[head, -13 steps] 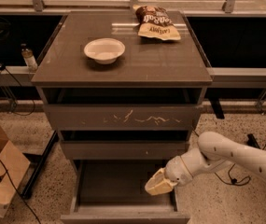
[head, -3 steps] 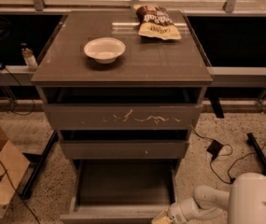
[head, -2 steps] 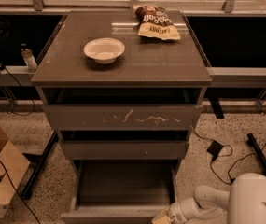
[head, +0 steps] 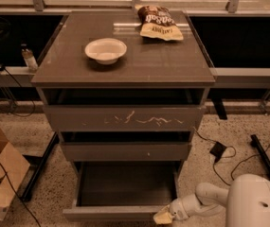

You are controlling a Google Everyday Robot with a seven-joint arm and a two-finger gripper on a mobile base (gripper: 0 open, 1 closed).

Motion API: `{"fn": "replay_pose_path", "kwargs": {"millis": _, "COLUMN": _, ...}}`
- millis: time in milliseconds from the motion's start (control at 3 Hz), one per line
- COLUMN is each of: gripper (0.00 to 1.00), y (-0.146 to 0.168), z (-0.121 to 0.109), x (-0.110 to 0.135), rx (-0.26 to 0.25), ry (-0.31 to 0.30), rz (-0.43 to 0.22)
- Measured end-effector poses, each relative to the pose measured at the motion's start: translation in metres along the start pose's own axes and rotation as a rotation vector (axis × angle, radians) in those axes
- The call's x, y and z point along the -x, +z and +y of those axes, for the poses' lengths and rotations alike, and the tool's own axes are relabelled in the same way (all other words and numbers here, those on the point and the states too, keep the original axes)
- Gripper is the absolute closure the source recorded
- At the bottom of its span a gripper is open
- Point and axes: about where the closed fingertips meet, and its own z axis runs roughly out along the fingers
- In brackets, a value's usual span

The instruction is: Close bottom drawer

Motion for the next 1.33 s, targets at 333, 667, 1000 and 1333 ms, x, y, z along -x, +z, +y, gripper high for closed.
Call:
{"fn": "replay_pose_path", "kwargs": {"millis": 333, "gripper": 1.00, "y": -0.001, "z": -0.017, "x": 0.018, "rx": -0.002, "ry": -0.018, "rz": -0.014}}
{"fn": "replay_pose_path", "kwargs": {"millis": 667, "gripper": 1.00, "y": -0.001, "z": -0.017, "x": 0.018, "rx": -0.002, "ry": -0.018, "rz": -0.014}}
{"fn": "replay_pose_path", "kwargs": {"millis": 1000, "gripper": 1.00, "y": 0.001, "z": -0.022, "x": 0.019, "rx": -0.032, "ry": -0.010, "rz": -0.025}}
{"fn": "replay_pose_path", "kwargs": {"millis": 1333, "gripper": 1.00, "y": 0.009, "z": -0.030, "x": 0.030, "rx": -0.055, "ry": -0.040, "rz": -0.050}}
